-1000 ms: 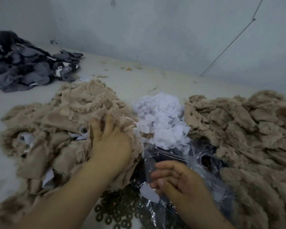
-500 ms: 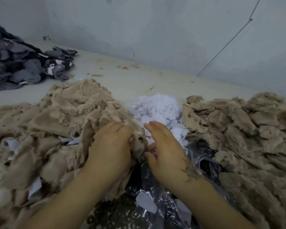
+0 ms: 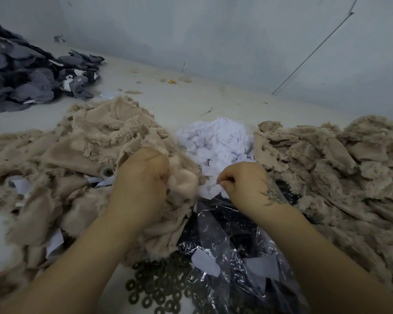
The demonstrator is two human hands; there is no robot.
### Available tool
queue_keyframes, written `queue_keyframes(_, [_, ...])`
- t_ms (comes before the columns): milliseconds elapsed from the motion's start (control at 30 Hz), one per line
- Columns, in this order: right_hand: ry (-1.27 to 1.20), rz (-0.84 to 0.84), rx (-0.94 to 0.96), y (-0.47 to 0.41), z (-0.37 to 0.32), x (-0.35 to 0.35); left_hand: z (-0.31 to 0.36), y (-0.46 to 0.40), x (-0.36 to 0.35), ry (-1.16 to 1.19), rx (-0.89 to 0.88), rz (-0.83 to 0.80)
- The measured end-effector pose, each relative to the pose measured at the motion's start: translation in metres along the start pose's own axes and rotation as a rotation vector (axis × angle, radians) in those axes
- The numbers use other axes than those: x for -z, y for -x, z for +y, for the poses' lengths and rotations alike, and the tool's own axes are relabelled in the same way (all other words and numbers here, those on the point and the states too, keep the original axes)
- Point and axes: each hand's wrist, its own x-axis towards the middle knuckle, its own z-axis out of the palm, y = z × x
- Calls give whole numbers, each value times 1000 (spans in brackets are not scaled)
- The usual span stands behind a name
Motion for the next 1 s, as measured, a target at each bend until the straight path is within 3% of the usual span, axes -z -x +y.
queue_keyframes(133, [-48,64,23,6,1,-12,8,1,-2,-102,23,-261])
queue_keyframes(233, [-117,34,131,2,-19,-22,22,9,-7,-293,78,-294])
queue_keyframes(333, [-32,-40,101,-1,-28,-31,25,12,-8,-457,24,-405])
queue_keyframes(433, [161,-82,-47,-5,-18,-28,13,11,-2,-444,26,-343])
queue_keyframes(500, [220,-108,-132,-7,-9,-25,9,11,2,-452,52,-390])
queue_keyframes(667, [157,-126,-326,-13,-3,-19,9,18,-9,-457,-9,-354])
queue_keyframes(733, [175,-140,-300,-11,-7,-19,8,20,-13,-465,-19,-340])
queue_keyframes(800, [214,-46,-177,-4,-8,-21,7,18,-15,-471,-54,-326])
queue_keyframes(900, [89,-52,6,2,-15,-25,8,19,-20,-456,-117,-313])
queue_keyframes(1000, [203,-58,-15,1,-20,-26,7,23,-23,-456,-127,-357])
